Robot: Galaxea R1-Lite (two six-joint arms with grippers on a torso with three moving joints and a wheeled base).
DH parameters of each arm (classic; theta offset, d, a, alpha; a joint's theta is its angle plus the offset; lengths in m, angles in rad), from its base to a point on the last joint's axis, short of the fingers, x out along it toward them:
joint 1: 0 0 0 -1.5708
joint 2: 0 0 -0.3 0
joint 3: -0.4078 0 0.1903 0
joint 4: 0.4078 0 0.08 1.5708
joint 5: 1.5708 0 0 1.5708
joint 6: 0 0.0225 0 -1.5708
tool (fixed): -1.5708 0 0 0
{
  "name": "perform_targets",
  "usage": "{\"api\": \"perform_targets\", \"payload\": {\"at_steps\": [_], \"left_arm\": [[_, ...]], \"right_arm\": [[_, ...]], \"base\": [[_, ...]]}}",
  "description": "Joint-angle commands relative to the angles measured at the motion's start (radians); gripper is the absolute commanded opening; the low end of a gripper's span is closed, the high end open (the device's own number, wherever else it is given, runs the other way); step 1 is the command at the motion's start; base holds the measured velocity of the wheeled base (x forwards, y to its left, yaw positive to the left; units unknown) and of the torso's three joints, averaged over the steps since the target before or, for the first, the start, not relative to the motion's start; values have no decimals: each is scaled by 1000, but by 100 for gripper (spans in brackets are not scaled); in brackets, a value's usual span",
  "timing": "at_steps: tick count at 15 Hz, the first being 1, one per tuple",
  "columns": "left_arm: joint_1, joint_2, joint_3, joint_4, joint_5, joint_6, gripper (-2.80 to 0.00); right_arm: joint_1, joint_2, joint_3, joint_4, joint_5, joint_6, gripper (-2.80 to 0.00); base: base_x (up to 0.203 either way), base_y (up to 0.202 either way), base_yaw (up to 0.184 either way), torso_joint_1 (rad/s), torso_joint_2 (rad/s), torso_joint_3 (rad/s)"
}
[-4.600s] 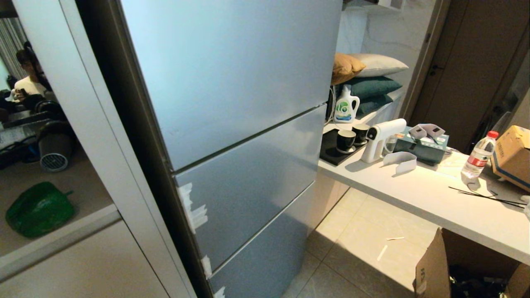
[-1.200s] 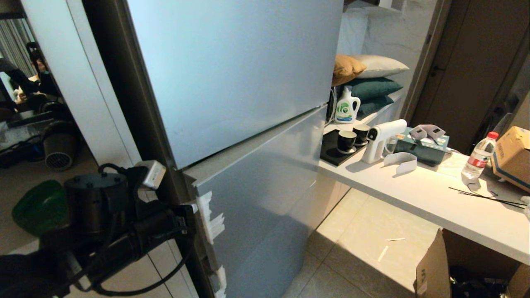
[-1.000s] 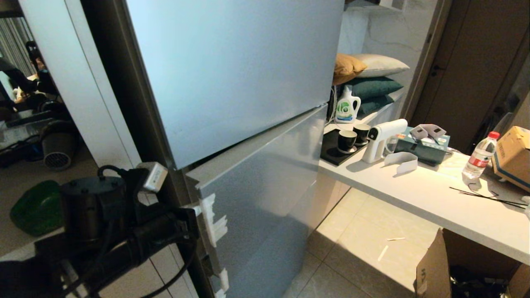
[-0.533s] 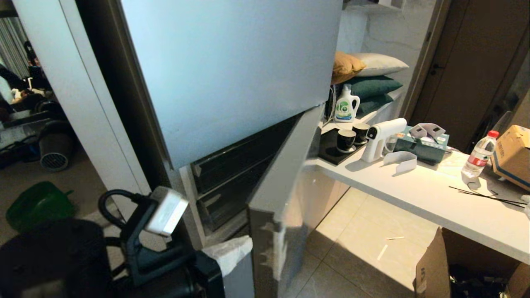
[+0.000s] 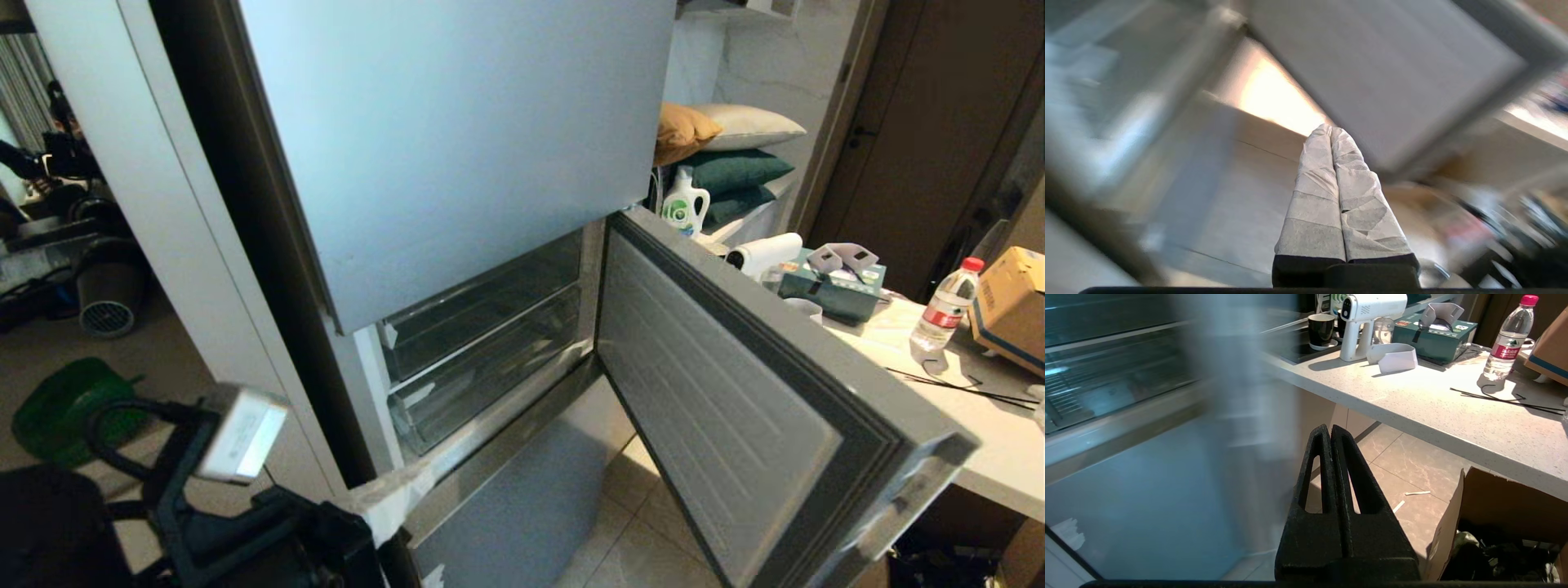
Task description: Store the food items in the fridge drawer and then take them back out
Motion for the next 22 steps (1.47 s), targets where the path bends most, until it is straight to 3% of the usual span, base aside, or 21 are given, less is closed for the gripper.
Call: {"api": "perform_targets", "payload": {"at_steps": [1,2,3,4,7,9,11,15,16,19,20,22], "left_arm": [[2,-119,9,16,141,32,-280],[11,-170,9,49,224,49,-280],[58,-201,10,75,259,57,-280],[143,-221,14,95,267,64,-280],[534,-352,63,143,281,108,-280],[657,-539,187,193,261,183,-280],[648,-711,269,319,169,239,-280],[640,-1013,251,914,-52,313,-280],[670,-1018,244,959,-84,341,-280],[899,-1024,237,950,-176,436,-280],[934,-1035,238,944,-201,457,-280],[913,-1121,250,950,-318,469,-280]], "right_arm": [[0,1,31,-1,0,0,-280],[0,1,31,-1,0,0,-280],[0,1,31,-1,0,-2,-280],[0,-1,31,-1,0,0,-280],[0,1,31,-1,0,0,-280],[-1,0,31,-1,0,0,-280],[0,1,31,-1,0,0,-280],[0,1,31,-1,0,-2,-280],[0,1,31,-2,0,-2,-280],[0,0,31,-1,0,0,-280],[0,0,31,-1,0,0,-280],[-1,0,31,-1,0,0,-280]], "base": [[0,0,0,0,0,0],[0,0,0,0,0,0],[0,0,0,0,0,0],[0,0,0,0,0,0],[0,0,0,0,0,0],[0,0,0,0,0,0],[0,0,0,0,0,0],[0,0,0,0,0,0],[0,0,0,0,0,0],[0,0,0,0,0,0],[0,0,0,0,0,0],[0,0,0,0,0,0]]}}
